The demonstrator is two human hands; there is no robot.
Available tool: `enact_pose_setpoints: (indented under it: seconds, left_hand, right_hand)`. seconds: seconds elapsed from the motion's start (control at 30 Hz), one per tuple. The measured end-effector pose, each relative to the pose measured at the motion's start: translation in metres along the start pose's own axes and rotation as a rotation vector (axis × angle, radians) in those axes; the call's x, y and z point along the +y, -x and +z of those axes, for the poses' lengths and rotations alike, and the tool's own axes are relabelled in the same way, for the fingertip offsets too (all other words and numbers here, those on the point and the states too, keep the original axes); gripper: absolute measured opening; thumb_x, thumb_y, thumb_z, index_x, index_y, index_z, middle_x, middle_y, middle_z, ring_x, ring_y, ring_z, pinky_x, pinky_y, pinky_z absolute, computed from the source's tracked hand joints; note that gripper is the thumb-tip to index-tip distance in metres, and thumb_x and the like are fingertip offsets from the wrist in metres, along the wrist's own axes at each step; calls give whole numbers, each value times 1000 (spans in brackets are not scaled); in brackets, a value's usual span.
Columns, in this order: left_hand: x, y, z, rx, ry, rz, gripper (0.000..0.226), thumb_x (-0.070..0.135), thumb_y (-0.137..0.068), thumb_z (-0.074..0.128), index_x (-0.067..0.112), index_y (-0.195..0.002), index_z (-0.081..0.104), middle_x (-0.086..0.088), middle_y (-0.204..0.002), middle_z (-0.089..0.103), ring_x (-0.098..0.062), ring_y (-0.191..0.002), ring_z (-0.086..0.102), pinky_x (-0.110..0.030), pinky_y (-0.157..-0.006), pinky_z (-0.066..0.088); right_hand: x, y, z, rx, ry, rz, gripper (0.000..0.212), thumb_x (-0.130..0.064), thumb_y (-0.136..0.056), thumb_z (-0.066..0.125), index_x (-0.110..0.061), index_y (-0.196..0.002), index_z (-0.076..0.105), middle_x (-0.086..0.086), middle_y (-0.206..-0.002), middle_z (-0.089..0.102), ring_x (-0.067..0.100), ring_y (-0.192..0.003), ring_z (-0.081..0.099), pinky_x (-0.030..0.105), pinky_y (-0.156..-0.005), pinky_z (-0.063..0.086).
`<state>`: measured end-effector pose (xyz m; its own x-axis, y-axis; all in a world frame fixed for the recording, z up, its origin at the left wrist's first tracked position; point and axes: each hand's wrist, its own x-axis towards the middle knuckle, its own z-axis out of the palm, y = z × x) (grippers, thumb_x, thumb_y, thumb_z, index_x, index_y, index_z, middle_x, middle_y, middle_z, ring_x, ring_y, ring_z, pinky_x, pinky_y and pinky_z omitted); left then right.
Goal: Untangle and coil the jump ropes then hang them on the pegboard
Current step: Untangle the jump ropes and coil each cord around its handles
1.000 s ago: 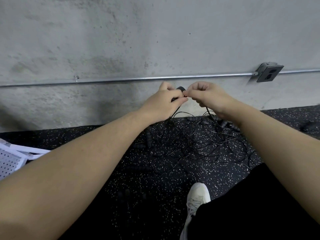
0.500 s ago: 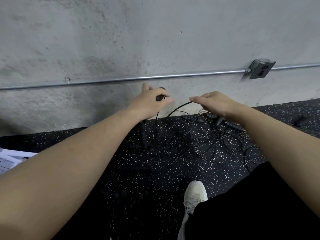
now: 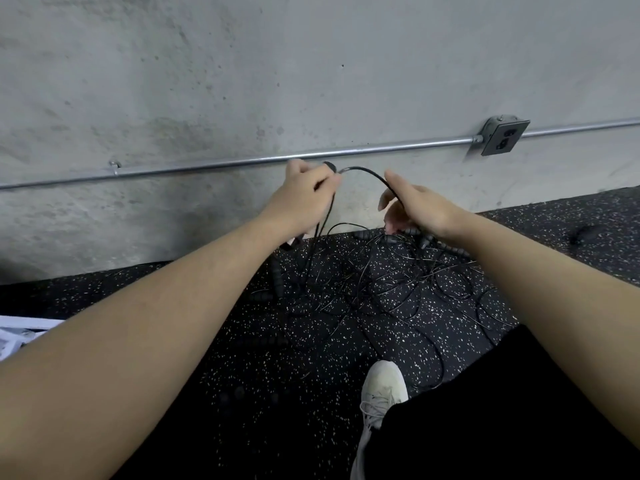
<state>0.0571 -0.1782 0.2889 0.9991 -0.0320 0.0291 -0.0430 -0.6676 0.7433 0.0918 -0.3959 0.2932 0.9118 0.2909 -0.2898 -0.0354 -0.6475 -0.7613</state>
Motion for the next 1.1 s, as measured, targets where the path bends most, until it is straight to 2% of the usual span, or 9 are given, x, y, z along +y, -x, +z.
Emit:
enact_pose_setpoints:
  seconds: [0.1, 0.27, 0.37, 0.43, 0.53, 0.6, 0.67, 0.97, 1.1]
  left_hand:
    - [-10, -8, -8, 90, 81, -102, 33, 37, -106, 42, 20, -80, 54, -10, -125, 40, -21, -72, 60, -22, -46, 49]
    - [-29, -15, -4, 38, 88, -233, 22, 39, -100, 45, 30, -102, 65, -26, -131, 53, -24, -61, 61, -18, -35, 40]
    - [-27, -14, 2, 58, 88, -221, 38, 43, -94, 53, 48, -131, 55, -10, -133, 55, -28, -66, 70, -26, -43, 50]
    - [-17, -11, 9, 57, 122, -169, 69, 40, -93, 58, 54, -153, 26, 2, -136, 54, -27, -71, 72, -36, -59, 59]
    - [-3, -7, 25, 11, 157, -173, 89, 55, -87, 66, 46, -158, 13, 1, -130, 61, -23, -87, 73, -42, -79, 62]
    - [5, -5, 35, -26, 149, -145, 75, 60, -85, 69, 24, -146, 44, 2, -115, 68, -19, -91, 70, -34, -80, 59]
    - [15, -1, 40, -54, 247, -120, 42, 49, -90, 72, 17, -114, 60, 0, -87, 65, -12, -64, 63, -27, -57, 56]
    - [20, -6, 39, -93, 512, -136, 17, 27, -98, 65, 20, -107, 52, -3, -77, 60, -13, -50, 51, -29, -47, 46]
    - [9, -20, 32, 59, 561, -253, 28, 21, -96, 67, 17, -118, 50, -4, -77, 57, -14, -50, 52, -30, -50, 49]
  right_hand:
    - [20, -4, -5, -38, 78, 39, 66, -67, -102, 21, -15, -101, 62, 9, -85, 73, 16, -74, 68, 31, -65, 42]
    - [33, -10, -18, 105, 98, 26, 55, -72, -87, 51, -21, -67, 52, -1, -62, 50, 25, -70, 60, 48, -77, 55]
    - [31, -9, -19, 119, 54, 17, 53, -72, -74, 63, -23, -65, 47, -1, -57, 42, 27, -68, 59, 46, -72, 53]
    - [29, -9, -15, 95, 84, -4, 50, -69, -76, 65, -21, -71, 52, 6, -63, 45, 24, -64, 53, 47, -68, 53]
    - [25, -10, -9, 95, 82, -47, 46, -61, -87, 64, -20, -73, 48, 6, -67, 39, 21, -64, 49, 37, -63, 44]
    - [18, -9, -6, 98, 55, -74, 46, -59, -91, 62, -22, -70, 44, 2, -63, 34, 19, -60, 47, 32, -58, 42]
    - [10, -5, -4, 97, 40, -100, 44, -55, -94, 61, -21, -71, 46, -3, -58, 31, 16, -57, 39, 28, -54, 40]
    - [12, 2, -6, -16, -31, -113, 49, -56, -102, 44, -18, -77, 63, -9, -53, 49, 10, -49, 44, 17, -42, 38]
    - [21, 3, -11, -172, 106, -13, 66, -64, -103, 26, -14, -100, 69, 6, -79, 75, 15, -75, 69, 28, -80, 50]
